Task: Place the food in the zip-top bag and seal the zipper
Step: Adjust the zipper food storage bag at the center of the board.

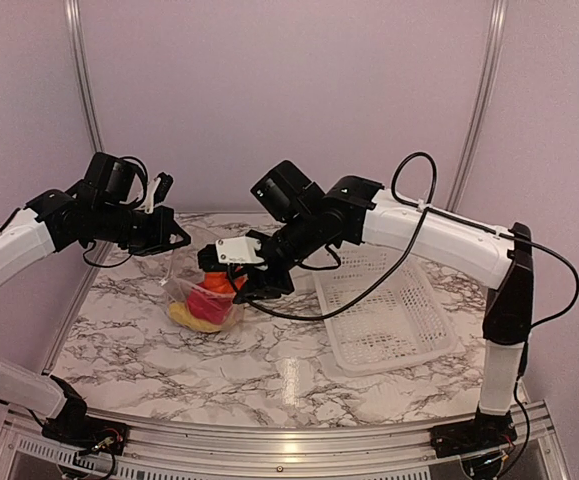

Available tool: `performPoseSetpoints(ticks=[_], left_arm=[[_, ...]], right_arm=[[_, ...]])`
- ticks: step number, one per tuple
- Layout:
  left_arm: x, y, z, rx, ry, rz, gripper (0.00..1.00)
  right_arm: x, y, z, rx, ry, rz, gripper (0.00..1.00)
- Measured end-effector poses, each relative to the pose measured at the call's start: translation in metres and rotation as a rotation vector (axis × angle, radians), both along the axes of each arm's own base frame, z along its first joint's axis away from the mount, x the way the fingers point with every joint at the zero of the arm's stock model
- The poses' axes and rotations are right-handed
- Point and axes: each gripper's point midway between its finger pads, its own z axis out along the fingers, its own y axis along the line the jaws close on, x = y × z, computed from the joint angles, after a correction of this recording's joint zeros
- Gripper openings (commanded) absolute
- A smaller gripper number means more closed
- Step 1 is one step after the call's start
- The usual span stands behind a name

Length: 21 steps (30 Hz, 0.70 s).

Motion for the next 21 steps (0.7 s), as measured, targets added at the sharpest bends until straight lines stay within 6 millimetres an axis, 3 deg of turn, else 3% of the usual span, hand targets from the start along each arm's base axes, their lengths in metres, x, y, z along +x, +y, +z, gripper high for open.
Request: performPoseSetpoints(ticks=[9,14,21], left_arm=[[0.000,-0.001,0.000,-0.004,0.000,-0.004,0.00],[0.000,-0.001,0.000,-0.005,0.001,-0.005,0.00],[0.000,-0.002,-0.001,-0.003,0.004,-0.006,0.00]], right_arm=[[0.005,-0.003,-0.008,-0.033,-0.037,-0.005,0.42],[0.007,0.001,-0.028,-0.074,-0.040,-0.001,0.39],[0.007,0.010,-0.049,-0.124,-0.067,0.000,0.04]])
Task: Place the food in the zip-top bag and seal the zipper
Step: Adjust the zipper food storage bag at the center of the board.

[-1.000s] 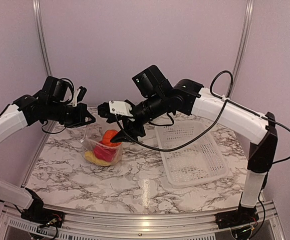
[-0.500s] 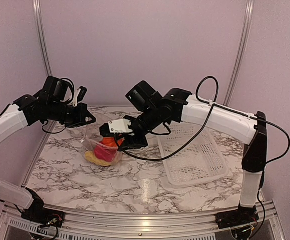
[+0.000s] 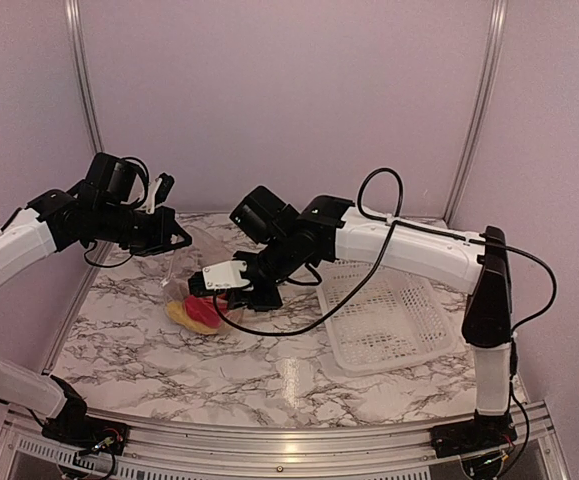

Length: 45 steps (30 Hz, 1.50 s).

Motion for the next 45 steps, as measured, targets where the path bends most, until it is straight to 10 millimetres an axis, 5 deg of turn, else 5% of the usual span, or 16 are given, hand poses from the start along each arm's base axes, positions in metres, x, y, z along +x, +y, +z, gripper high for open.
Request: performPoseSetpoints(ticks=[8,12,15,19,22,24,31,34,37,38,45], left_arm=[[-0.001,-0.001,0.000,-0.005,0.003,-0.007,0.00],[0.003,-0.011,0.008,-0.027,0.002,-0.033,0.00],[0.006,-0.029,0.033,-0.054,-0.030,-0.075,0.00],[-0.003,-0.054,0.094,-0.126,-0.166,-0.150,0.00],[-0.008,-0.054,0.110,-0.139,-0.226,-0.162,0.00],[-0.005,-0.053,0.100,-0.113,-0.220,-0.155,0.00],[0.012,-0.065,0.012,0.010,-0.046,-0.161,0.00],[0.013,-0.066,0.012,0.006,-0.049,-0.163,0.00],[0.012,-0.066,0.018,-0.009,-0.067,-0.168,0.00],[0.012,-0.067,0.019,-0.010,-0.067,-0.169,0.00],[0.010,-0.068,0.024,-0.024,-0.068,-0.177,0.01]], right_arm=[[0.010,0.004,0.014,0.018,-0.056,-0.034,0.00],[0.019,0.003,0.048,0.066,-0.130,-0.063,0.00],[0.025,-0.006,0.090,0.128,-0.220,-0.085,0.00],[0.028,-0.020,0.143,0.217,-0.328,-0.116,0.00],[0.028,-0.025,0.161,0.252,-0.359,-0.130,0.00],[0.028,-0.025,0.160,0.251,-0.357,-0.128,0.00],[0.023,-0.030,0.130,0.172,-0.310,-0.108,0.00],[0.021,-0.030,0.125,0.165,-0.298,-0.100,0.05],[0.017,-0.030,0.119,0.155,-0.275,-0.089,0.45],[0.015,-0.031,0.117,0.152,-0.264,-0.081,0.50],[-0.005,-0.032,0.110,0.139,-0.174,-0.023,0.56]])
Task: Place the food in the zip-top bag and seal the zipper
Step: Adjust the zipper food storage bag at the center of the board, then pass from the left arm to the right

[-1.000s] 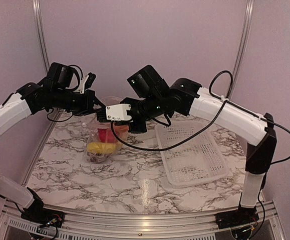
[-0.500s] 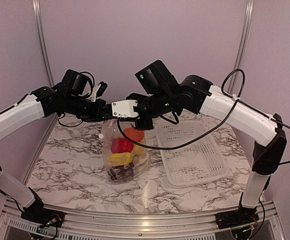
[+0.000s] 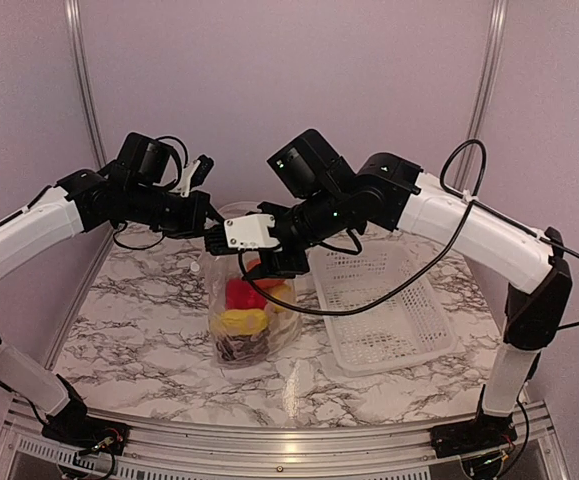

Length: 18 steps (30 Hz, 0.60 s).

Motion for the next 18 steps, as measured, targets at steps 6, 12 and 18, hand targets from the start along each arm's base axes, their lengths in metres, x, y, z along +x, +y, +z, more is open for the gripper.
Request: performPoseSetpoints(ticks=[6,12,18], left_arm=[[-0.006,-0.003,0.027,-0.027,-0.014,-0.022,0.02],[-0.009,-0.004,0.045,-0.049,-0.028,-0.035,0.25],[-0.012,0.009,0.043,-0.021,-0.072,-0.009,0.51]], right_arm=[[-0.019,0.012,0.001,0.008,0.020,0.035,0.38],[-0.022,0.030,-0.004,0.017,0.042,0.035,0.02],[-0.017,0.034,-0.018,-0.005,0.064,0.008,0.00]])
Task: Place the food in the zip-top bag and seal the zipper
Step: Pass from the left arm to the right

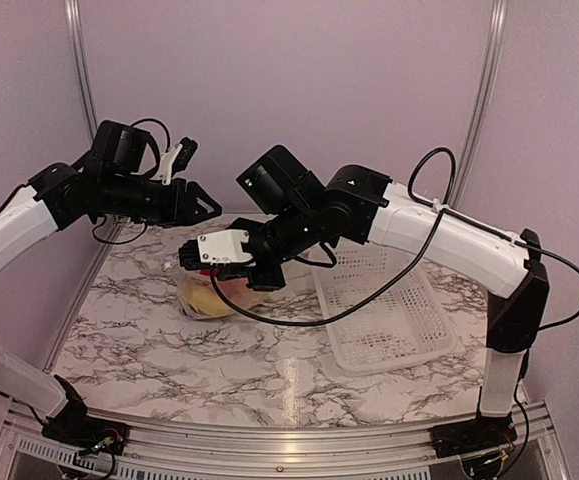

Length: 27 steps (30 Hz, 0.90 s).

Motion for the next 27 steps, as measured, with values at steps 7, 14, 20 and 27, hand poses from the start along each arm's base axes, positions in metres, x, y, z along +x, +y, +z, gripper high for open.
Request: performPoseSetpoints(ticks=[7,14,20,27], left_arm=[[-0.043,0.063,0.015,-0.026,-0.260,0.092,0.64],[-0.079,0.099,0.002,-0.125,-0.442,0.131,0.64],[-0.086,0.105,-0.028,-0.117,-0.473,0.128,0.63],[-0.085,0.096,-0.060,-0.098,-0.534,0.068,0.61]], right_arm=[[0.002,0.002,0.002,0.012,-0.003,-0.012,0.00],[0.009,0.002,0.005,0.027,-0.004,-0.030,0.00],[0.027,-0.004,0.008,0.046,0.004,-0.069,0.00],[0.042,-0.015,0.015,0.068,0.018,-0.105,0.00]])
